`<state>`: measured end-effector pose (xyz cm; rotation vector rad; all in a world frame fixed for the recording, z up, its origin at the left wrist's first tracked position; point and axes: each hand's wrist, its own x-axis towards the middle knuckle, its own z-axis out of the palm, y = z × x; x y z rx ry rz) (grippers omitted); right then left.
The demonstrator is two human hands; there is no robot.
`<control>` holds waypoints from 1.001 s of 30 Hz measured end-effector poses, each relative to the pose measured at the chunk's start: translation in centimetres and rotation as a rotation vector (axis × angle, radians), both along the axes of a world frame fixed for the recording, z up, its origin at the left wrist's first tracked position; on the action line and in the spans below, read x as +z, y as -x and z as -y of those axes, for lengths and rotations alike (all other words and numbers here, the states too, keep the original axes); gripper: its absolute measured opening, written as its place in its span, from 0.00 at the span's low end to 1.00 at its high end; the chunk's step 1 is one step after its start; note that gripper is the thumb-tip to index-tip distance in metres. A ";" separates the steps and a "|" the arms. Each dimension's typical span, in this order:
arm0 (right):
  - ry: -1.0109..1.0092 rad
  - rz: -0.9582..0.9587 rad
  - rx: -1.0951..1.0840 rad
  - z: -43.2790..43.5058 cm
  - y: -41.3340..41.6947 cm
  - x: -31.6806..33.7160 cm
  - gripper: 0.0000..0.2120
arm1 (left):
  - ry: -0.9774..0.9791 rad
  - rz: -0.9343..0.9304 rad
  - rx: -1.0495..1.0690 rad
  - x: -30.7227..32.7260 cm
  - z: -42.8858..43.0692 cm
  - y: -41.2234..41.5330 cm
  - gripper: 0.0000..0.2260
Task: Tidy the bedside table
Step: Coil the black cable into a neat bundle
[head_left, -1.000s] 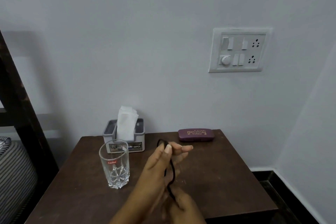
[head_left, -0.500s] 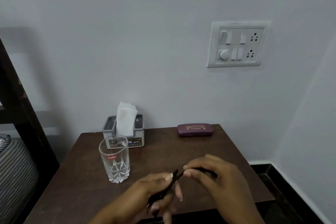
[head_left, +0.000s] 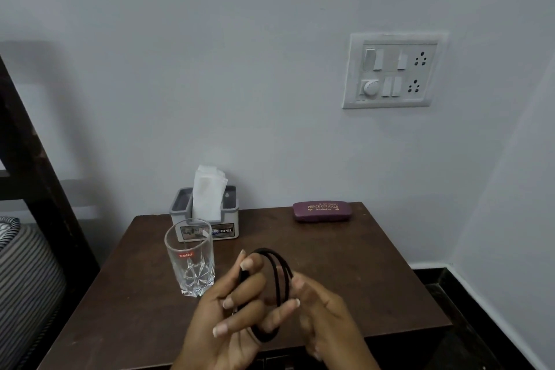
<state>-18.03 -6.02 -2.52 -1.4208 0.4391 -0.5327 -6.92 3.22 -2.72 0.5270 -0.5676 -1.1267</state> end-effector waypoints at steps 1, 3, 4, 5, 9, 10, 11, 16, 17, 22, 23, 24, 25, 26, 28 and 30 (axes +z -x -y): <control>-0.003 0.046 0.004 -0.3 -0.4 -0.6 0.06 | -0.028 -0.021 0.026 -0.1 0.1 -0.3 0.17; 0.017 0.024 -0.062 -0.8 -1.0 -1.3 0.07 | -0.043 -0.048 0.076 -0.1 0.4 -0.3 0.16; 0.034 -0.001 -0.102 -0.7 -1.3 -1.7 0.12 | -0.026 -0.103 0.042 0.0 1.0 0.0 0.14; 0.036 0.001 -0.131 -0.5 -1.3 -2.1 0.14 | -0.044 -0.172 0.034 -0.4 1.4 0.3 0.11; -0.100 0.020 -0.160 -0.3 -0.8 -0.4 0.15 | -0.347 -0.133 0.358 0.0 1.1 1.4 0.16; -0.106 -0.002 -0.164 -0.1 -0.5 0.0 0.14 | -0.372 -0.092 0.367 -0.1 0.9 1.3 0.17; -0.122 -0.013 -0.162 0.1 -0.3 0.2 0.13 | -0.399 -0.034 0.376 -0.2 0.7 1.3 0.17; -0.201 -0.084 -0.198 0.8 0.1 0.8 0.14 | -0.479 0.157 0.427 -0.3 -0.3 1.6 0.15; -0.200 -0.093 -0.198 0.9 0.1 0.9 0.14 | -0.494 0.161 0.446 -0.2 -0.4 1.6 0.14; -0.150 -0.136 -0.119 0.9 0.4 1.1 0.14 | -0.467 0.106 0.483 0.3 -1.5 1.1 0.17; -0.129 -0.147 -0.093 0.9 0.4 1.0 0.14 | -0.472 0.096 0.479 0.4 -1.6 0.9 0.22; -0.108 -0.163 -0.064 0.9 0.4 1.0 0.14 | -0.480 0.085 0.490 0.4 -1.6 0.9 0.22; -0.087 -0.182 -0.038 0.9 0.3 0.8 0.14 | -0.475 0.081 0.508 0.5 -1.5 0.9 0.16; -0.063 -0.199 -0.018 0.8 0.3 0.7 0.14 | -0.463 0.083 0.513 0.8 -1.4 1.0 0.10; 0.014 -0.232 -0.008 0.7 0.1 0.1 0.14 | -0.466 0.087 0.507 1.5 -1.2 1.3 0.08; 0.119 -0.283 -0.037 0.8 -0.1 -0.5 0.16 | -0.499 0.113 0.496 1.4 -1.0 1.4 0.09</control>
